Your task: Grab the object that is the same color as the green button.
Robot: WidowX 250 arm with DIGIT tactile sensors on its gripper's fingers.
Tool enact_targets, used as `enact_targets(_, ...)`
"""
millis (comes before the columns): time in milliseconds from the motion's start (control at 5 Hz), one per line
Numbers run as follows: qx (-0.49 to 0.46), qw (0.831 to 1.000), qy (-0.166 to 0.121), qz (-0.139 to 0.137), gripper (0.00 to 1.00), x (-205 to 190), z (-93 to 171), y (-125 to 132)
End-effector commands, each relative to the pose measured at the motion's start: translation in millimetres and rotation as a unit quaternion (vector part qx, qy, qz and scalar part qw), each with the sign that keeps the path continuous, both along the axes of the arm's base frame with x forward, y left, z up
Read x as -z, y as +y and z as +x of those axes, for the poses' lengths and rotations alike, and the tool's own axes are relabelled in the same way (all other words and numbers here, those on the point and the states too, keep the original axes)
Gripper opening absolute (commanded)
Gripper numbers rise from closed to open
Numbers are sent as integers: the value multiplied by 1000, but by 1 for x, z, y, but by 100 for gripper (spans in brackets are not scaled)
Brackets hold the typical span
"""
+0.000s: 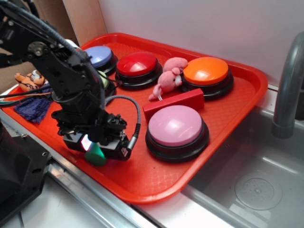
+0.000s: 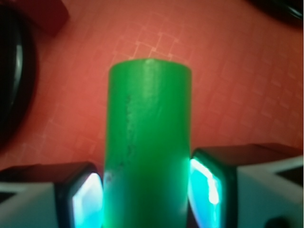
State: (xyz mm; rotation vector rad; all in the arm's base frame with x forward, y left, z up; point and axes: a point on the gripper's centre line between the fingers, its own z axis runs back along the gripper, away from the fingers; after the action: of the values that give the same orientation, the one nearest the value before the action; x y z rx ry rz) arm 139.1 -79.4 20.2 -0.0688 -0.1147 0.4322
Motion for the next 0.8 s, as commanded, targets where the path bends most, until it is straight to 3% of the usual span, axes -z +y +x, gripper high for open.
enact_targets(0, 8, 999, 6, 40, 0, -35, 13, 15)
enact_targets(200, 30, 999, 12, 34, 0, -69, 25, 36)
enact_targets(600, 61, 997, -33, 20, 0, -128, 51, 65)
